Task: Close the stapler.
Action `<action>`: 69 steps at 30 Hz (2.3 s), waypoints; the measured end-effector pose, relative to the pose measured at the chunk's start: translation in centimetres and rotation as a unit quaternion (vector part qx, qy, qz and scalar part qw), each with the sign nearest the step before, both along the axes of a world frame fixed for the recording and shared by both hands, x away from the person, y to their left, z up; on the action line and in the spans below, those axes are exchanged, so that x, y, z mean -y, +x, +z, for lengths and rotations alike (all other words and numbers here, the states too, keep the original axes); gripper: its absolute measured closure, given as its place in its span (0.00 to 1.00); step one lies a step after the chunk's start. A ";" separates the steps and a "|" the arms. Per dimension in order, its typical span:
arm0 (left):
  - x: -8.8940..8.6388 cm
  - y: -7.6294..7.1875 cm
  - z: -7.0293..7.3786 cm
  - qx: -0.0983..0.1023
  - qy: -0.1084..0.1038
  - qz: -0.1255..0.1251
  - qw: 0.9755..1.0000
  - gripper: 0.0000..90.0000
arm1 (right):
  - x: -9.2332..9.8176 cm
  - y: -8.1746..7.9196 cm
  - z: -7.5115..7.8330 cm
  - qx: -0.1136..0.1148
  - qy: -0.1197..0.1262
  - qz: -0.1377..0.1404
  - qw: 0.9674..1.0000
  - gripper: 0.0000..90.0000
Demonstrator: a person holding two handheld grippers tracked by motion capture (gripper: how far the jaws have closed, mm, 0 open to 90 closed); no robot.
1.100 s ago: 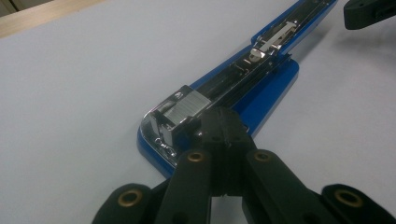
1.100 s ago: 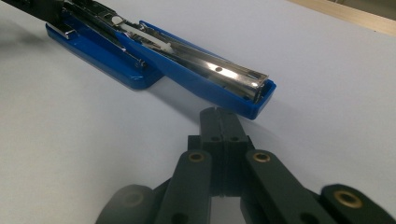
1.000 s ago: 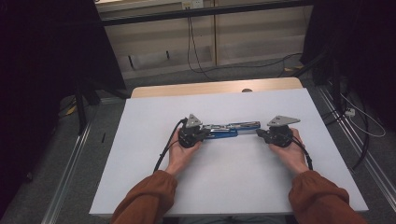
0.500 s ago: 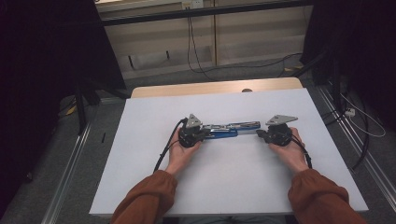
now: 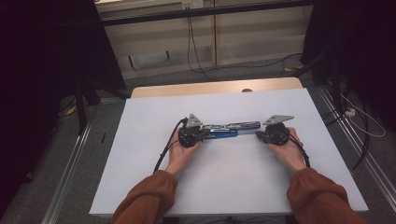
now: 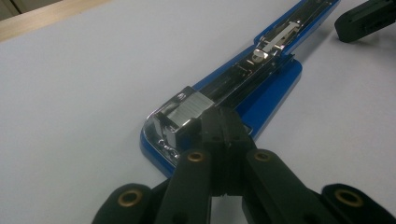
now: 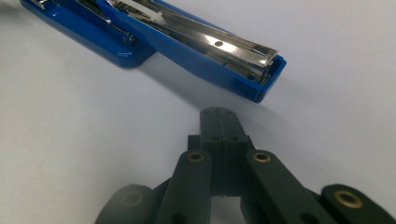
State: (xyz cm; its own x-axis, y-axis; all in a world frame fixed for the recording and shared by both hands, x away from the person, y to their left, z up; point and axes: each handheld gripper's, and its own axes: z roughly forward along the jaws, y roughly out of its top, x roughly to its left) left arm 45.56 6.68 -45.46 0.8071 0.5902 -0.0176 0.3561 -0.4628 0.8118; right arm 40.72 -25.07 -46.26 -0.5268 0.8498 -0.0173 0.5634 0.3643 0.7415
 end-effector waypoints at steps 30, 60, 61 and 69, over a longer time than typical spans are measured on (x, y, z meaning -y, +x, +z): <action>0.0 0.0 0.0 0.004 0.003 0.001 1.000 1.00 | -0.5 0.9 0.0 -0.001 0.006 -0.007 1.000 1.00; 0.1 -0.1 0.0 0.007 0.005 0.002 1.000 1.00 | -0.3 1.0 0.2 0.003 0.018 -0.010 1.000 1.00; 0.1 -0.1 0.0 0.008 0.005 0.002 1.000 1.00 | -0.3 1.0 0.2 0.003 0.019 -0.011 1.000 1.00; 0.1 -0.2 0.0 0.013 0.008 0.001 1.000 1.00 | -0.3 0.9 0.5 0.020 0.028 -0.017 0.999 1.00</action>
State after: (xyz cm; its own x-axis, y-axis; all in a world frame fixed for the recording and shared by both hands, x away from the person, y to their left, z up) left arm 45.39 6.53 -45.47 0.8054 0.5925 0.0132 0.3362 -0.4752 0.8131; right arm 41.60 -24.77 -45.75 -0.4965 0.8680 0.0094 0.5440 0.3027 0.7826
